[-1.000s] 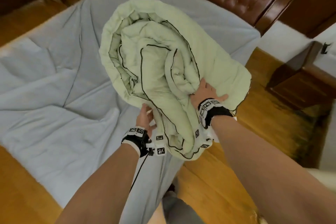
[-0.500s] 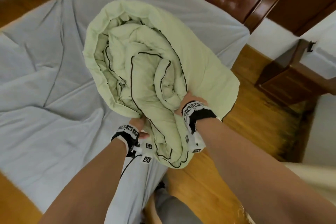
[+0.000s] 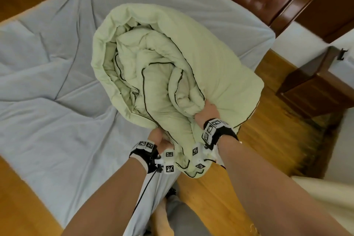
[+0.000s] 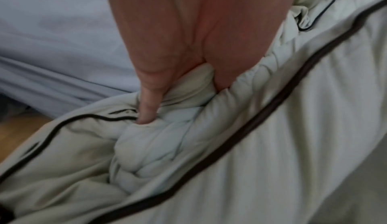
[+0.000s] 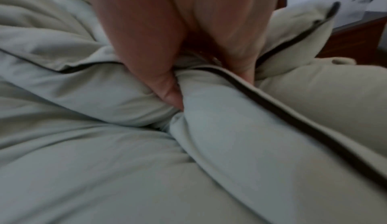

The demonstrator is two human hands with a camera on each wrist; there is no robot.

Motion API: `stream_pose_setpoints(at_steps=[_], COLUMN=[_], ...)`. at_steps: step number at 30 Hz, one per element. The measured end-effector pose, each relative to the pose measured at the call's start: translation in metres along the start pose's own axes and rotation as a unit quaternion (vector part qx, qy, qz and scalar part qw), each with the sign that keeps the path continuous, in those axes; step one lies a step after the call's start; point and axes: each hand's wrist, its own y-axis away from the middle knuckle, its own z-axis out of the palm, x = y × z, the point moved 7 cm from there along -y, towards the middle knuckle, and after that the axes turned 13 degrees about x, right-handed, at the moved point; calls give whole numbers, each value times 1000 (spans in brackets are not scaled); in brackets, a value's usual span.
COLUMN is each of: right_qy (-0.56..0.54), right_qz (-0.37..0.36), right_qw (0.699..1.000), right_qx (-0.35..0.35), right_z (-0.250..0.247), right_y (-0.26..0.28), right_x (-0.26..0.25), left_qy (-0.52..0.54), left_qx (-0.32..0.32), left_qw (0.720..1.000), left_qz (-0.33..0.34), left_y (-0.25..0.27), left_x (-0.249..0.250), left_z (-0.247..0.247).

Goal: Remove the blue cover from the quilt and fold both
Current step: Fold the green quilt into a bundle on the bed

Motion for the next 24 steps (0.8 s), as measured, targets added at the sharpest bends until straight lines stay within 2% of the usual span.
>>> stream_pose_setpoints(at_steps=[2,4,7,9,13,17,19,21,24], right_qy=[-61,-90,-115,-122,-143,-135,-131,-130,-143], right_qz=[-1,-27,-80,-114,-166,-242,-286,-324,-379], right_qw=[998,996,990,986,976,960,947,935,913], right_qx=[21,10,6,8,20,44,66,68,58], right_z=[-10,-14,-41,-51,-59,-49,-38,-22,4], right_y=[-2,2,29,55,131,239,306,379,486], right_x=[-21,-45,-99,-132,-198,-280,-324,-373,-450], left_qy=[53,107,195,259,323,400,396,362,376], left_qx=[19,17,-7,-26,-52,-80,-73,-28,23], left_qw=[998,994,979,964,939,903,903,916,905], left_qz=[23,32,56,57,108,133,152,169,198], left_y=[9,21,47,61,97,142,172,199,248], left_x=[19,35,60,68,78,71,62,50,29], left_z=[1,-4,-26,-52,-127,-238,-310,-393,-528])
